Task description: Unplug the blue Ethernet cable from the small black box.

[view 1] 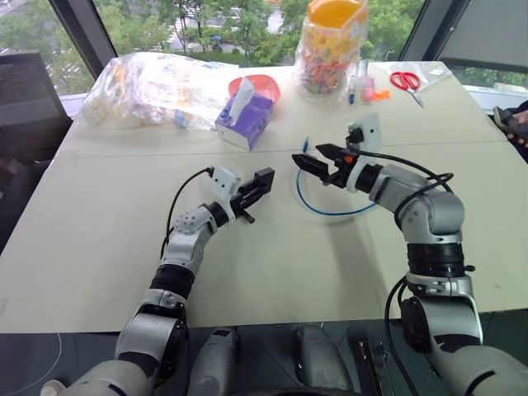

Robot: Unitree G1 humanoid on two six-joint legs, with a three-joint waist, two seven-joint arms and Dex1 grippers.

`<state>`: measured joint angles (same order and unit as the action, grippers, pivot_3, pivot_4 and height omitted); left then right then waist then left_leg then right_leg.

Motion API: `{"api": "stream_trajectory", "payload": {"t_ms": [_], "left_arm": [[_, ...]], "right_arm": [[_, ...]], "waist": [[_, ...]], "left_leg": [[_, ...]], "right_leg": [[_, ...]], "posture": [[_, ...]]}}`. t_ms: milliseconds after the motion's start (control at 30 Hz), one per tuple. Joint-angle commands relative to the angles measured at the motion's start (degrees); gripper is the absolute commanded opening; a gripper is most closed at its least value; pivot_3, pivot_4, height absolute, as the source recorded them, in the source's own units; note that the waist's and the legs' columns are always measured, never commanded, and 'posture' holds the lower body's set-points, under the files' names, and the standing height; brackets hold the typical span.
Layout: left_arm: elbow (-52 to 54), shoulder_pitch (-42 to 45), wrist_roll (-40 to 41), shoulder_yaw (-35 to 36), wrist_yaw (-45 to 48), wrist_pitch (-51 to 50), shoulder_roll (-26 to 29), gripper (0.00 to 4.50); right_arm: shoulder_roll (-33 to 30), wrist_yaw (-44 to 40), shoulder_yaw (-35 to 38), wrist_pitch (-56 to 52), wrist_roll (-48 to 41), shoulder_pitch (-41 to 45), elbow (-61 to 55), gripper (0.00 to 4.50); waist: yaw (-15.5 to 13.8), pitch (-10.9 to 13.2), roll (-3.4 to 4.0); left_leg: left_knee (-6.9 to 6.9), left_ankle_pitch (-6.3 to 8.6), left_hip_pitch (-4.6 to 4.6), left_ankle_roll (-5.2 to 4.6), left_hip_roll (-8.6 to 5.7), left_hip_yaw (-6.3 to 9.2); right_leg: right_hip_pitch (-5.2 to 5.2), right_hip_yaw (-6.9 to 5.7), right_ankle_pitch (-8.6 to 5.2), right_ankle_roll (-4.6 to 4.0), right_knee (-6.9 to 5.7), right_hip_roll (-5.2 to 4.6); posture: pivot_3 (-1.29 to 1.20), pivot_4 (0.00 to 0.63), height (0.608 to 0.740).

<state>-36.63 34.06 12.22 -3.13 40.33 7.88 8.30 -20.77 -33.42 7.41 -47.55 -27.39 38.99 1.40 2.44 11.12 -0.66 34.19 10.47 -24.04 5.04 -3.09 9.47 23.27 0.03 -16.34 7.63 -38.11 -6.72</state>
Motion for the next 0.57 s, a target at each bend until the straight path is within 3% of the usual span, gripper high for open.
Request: {"api": "stream_trajectory", "payload": {"t_ms": [33, 200, 567], "left_arm": [[-0.82, -0.23, -1.46, 0.23, -0.07, 2.44, 0.30, 2.59], [3.17, -2.54, -1.59, 0.60, 0.65, 1.31, 2.01, 4.45], [29.32, -12.70, 4.36, 5.81, 0.21, -13.98, 11.51, 4.48]], "right_arm": [[0.21, 1.03, 0.96, -1.02, -1.99, -0.42, -4.12, 4.50], [-0.75, 0.37, 0.21, -1.73, -2.84, -2.30, -5.91, 4.50], [-5.55, -0.04, -1.17, 2.03, -0.84, -13.61, -14.34, 4.50]], "waist": [[0.01, 0.00, 0.00], [0.15, -0.01, 0.01], [0.03, -0.01, 0.01]], "left_leg": [[0.00, 0.00, 0.00, 0.00, 0.00, 0.00], [-0.01, 0.00, 0.03, -0.01, 0.00, 0.00], [-0.01, -0.01, 0.03, -0.02, 0.01, 0.04]], "right_leg": [[0.00, 0.00, 0.00, 0.00, 0.00, 0.00], [-0.01, 0.00, 0.00, 0.00, -0.01, 0.00], [-0.03, 0.00, 0.02, -0.02, -0.01, 0.01]], "posture": [[0.00, 0.150, 0.726], [0.00, 0.150, 0.726], [0.00, 0.150, 0.726]]}}
